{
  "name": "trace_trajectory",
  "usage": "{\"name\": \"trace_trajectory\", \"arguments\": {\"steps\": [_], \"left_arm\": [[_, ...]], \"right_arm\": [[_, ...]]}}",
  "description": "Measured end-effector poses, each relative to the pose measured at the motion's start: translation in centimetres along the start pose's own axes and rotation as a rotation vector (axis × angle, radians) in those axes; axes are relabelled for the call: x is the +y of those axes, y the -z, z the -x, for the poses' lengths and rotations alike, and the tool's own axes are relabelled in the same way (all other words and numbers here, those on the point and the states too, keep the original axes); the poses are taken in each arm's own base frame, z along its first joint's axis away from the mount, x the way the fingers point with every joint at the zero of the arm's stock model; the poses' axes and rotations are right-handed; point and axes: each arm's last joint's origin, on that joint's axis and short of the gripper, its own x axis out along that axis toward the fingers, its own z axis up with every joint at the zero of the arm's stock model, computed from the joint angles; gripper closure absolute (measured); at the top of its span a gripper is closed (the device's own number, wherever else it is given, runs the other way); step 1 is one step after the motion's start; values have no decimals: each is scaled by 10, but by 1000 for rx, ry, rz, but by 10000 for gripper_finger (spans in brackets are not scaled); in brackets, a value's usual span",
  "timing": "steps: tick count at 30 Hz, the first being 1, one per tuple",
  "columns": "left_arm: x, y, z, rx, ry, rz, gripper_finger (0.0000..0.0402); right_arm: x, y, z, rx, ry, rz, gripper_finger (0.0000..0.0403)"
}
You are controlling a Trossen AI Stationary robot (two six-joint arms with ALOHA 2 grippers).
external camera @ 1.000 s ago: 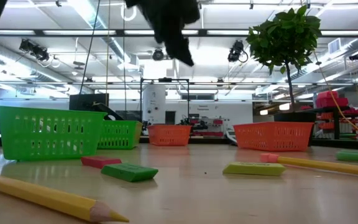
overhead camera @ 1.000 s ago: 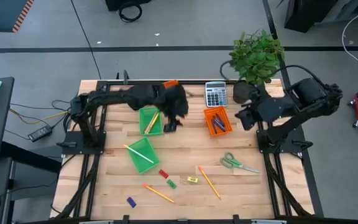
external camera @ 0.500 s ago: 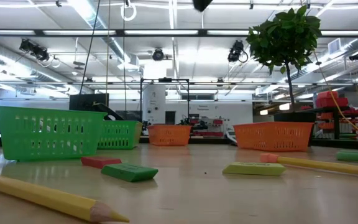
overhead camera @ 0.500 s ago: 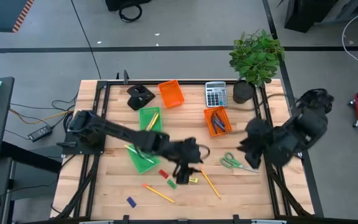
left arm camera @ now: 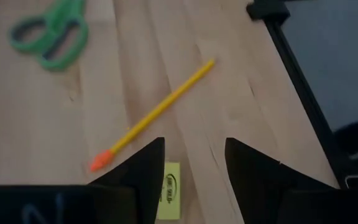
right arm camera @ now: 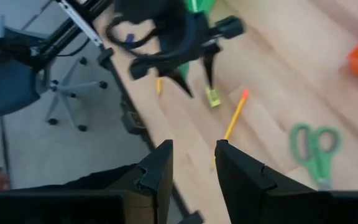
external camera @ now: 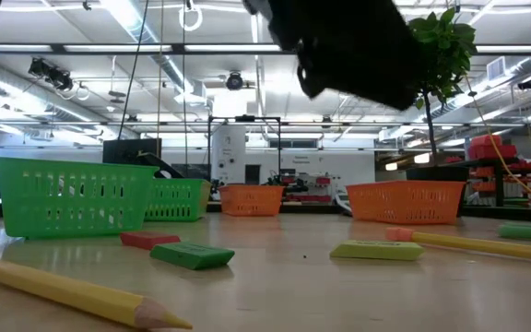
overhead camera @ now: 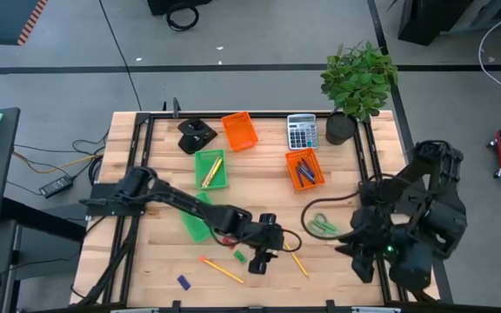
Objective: Sort crayons/erasers/pens/pencils in bins
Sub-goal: Put the yellow eraser into the top orange bin
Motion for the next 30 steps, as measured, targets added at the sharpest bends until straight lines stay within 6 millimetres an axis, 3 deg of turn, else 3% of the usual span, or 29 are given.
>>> {"name": "trace_trajectory", "arguments": {"steps": [5, 13, 30], "left_arm": [[16, 16, -21, 104, 68, 19, 217], [14, 36, -43, 195, 74, -76, 205], [18, 49, -57, 247, -34, -89, 215]], "right_arm": [[7, 9, -2, 12, -27, -54, 276], [11, 22, -2, 31, -35, -99, 276], [10, 22, -2, 27, -28, -110, 276]]}}
